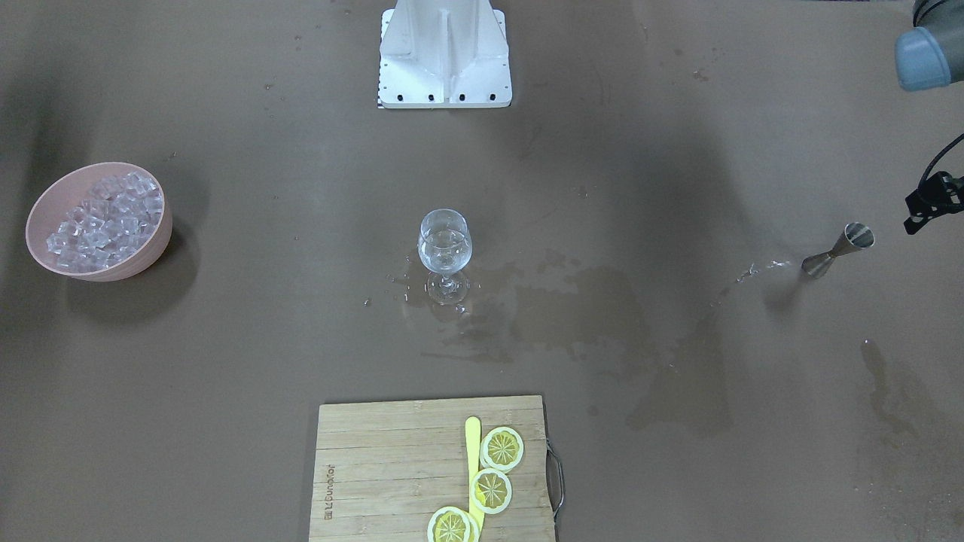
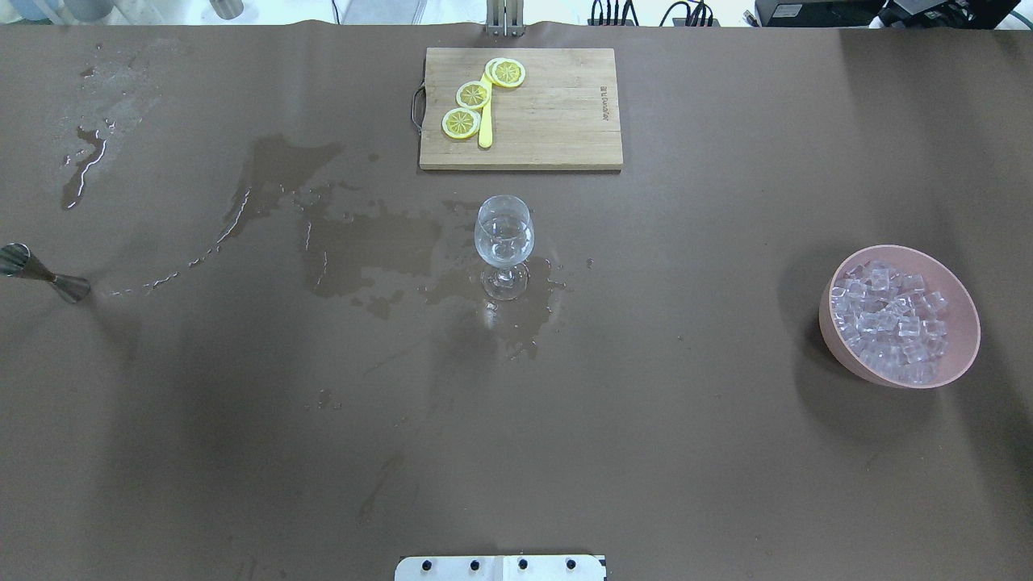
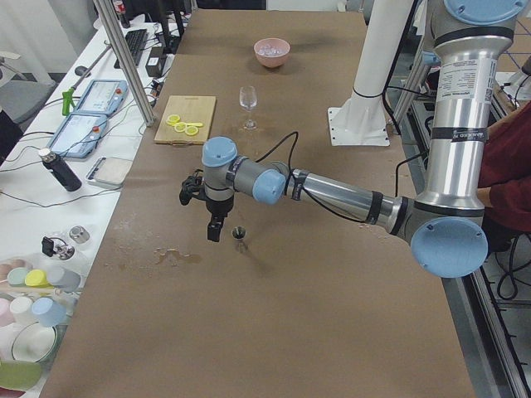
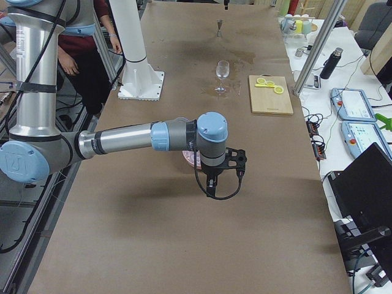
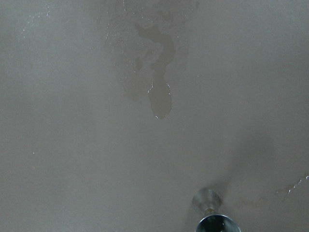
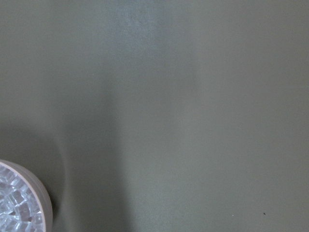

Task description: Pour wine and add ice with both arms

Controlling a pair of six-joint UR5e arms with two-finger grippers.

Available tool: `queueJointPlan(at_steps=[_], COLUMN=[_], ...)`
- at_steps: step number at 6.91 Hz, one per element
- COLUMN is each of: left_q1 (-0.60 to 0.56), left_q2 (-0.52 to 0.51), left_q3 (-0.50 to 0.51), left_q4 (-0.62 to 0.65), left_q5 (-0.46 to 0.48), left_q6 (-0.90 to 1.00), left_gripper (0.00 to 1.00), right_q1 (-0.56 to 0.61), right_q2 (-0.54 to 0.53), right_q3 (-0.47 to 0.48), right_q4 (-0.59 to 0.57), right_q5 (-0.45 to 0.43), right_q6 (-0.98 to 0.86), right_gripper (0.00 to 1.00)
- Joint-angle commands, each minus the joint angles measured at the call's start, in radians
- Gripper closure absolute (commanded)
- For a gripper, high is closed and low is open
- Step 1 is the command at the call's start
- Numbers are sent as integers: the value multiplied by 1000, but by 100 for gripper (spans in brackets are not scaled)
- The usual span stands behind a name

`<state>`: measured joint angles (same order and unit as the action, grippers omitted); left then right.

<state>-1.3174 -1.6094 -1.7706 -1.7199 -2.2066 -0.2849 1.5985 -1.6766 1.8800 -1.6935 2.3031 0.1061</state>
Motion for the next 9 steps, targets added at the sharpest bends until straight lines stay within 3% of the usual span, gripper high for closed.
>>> queueJointPlan(at_steps=[1,4,6,8,9], left_q1=[3,1,-2,-2,-3], left_q2=[8,164,175,190,192], left_q3=[28,33,36,63,66], left_q4=[-126,-468,-458,-454,-442], left_q5=[1,-22,-83,-84,-84], left_q6=[24,18,7,7,-12], left_gripper=[2,2,2,2,2], right_q1=[1,0,0,0,-11], right_q2=[6,8,1,11,11], right_q3=[-8,-5,5,25,68], right_q4=[-3,0,-5,-9,-15], right_q5=[4,-25,-16,-20,-21], right_q6=[-6,4,7,23,128], right_gripper=[0,0,0,0,0])
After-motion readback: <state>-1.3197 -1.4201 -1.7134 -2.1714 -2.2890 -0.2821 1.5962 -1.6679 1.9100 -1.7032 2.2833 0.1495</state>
